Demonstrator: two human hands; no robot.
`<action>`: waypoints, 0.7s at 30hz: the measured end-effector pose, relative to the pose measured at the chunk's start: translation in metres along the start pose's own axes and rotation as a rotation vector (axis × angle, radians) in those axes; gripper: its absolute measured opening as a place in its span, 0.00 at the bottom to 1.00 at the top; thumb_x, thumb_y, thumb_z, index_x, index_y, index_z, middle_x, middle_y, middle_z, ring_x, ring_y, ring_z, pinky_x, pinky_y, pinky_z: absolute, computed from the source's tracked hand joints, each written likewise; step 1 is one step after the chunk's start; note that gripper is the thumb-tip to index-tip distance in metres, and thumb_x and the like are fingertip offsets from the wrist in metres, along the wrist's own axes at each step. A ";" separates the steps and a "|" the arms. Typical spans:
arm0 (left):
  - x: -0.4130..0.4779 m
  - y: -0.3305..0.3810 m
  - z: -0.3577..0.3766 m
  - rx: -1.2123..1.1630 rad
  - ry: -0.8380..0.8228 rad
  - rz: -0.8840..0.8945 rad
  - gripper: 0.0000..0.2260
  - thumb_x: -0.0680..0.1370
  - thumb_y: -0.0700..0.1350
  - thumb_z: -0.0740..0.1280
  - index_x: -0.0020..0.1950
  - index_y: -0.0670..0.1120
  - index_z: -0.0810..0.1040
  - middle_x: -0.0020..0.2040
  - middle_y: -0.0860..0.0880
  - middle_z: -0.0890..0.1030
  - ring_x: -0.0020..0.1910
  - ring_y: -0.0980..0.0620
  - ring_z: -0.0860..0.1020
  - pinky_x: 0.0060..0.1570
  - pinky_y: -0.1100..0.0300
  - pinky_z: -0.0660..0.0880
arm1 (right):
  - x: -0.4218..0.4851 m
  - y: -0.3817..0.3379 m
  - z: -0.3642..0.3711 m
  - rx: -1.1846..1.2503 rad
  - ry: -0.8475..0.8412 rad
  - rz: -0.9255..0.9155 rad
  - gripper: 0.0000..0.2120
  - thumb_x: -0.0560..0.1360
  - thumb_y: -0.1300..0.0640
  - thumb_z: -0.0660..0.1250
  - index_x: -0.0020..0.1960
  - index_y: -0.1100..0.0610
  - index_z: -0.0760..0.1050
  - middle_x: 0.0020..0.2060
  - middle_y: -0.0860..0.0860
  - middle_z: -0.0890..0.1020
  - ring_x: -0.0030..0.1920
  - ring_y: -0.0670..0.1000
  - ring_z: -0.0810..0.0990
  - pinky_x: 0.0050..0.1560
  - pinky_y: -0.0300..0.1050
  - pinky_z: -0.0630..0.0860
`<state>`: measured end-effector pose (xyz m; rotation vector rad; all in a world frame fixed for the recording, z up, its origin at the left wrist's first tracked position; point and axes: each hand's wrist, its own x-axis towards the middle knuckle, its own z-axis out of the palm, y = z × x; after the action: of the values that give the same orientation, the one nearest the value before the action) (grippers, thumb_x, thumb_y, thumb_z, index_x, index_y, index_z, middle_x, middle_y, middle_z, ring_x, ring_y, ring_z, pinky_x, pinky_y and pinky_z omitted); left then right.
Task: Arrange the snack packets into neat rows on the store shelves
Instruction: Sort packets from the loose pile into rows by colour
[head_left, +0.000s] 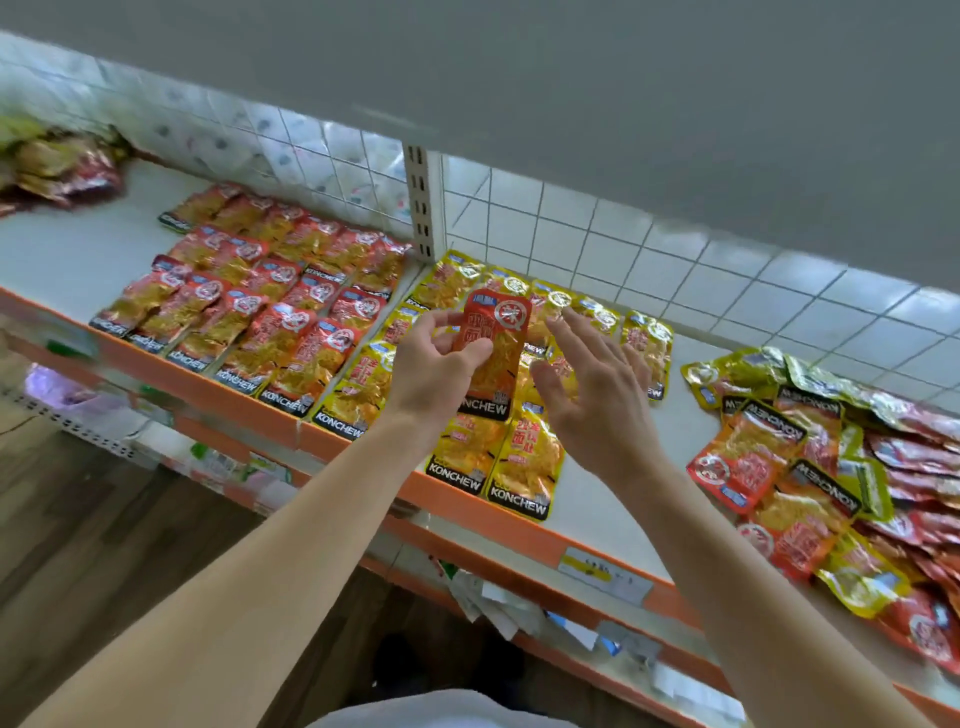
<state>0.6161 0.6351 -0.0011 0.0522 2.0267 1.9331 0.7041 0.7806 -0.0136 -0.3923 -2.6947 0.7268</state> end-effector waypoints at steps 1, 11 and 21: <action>-0.001 0.002 -0.007 0.001 0.017 0.013 0.12 0.78 0.41 0.71 0.59 0.49 0.75 0.48 0.50 0.85 0.44 0.52 0.85 0.39 0.59 0.81 | -0.002 -0.007 0.003 0.012 0.005 -0.015 0.28 0.78 0.40 0.57 0.75 0.48 0.68 0.76 0.47 0.67 0.76 0.50 0.63 0.76 0.58 0.52; -0.009 0.019 -0.123 0.001 0.113 0.045 0.10 0.78 0.43 0.72 0.54 0.55 0.76 0.50 0.48 0.84 0.49 0.49 0.84 0.51 0.49 0.83 | 0.003 -0.113 0.046 0.031 -0.056 -0.169 0.28 0.76 0.40 0.59 0.75 0.46 0.68 0.76 0.45 0.66 0.76 0.49 0.62 0.74 0.54 0.52; -0.001 0.007 -0.321 -0.013 0.131 -0.026 0.15 0.77 0.38 0.70 0.63 0.49 0.78 0.49 0.53 0.83 0.45 0.58 0.81 0.42 0.68 0.77 | -0.010 -0.275 0.148 0.079 -0.148 -0.213 0.28 0.79 0.44 0.62 0.77 0.45 0.63 0.79 0.44 0.58 0.79 0.49 0.52 0.77 0.62 0.49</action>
<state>0.5304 0.3255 0.0113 -0.1067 2.0862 1.9802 0.6088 0.4839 0.0066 -0.0321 -2.7769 0.8242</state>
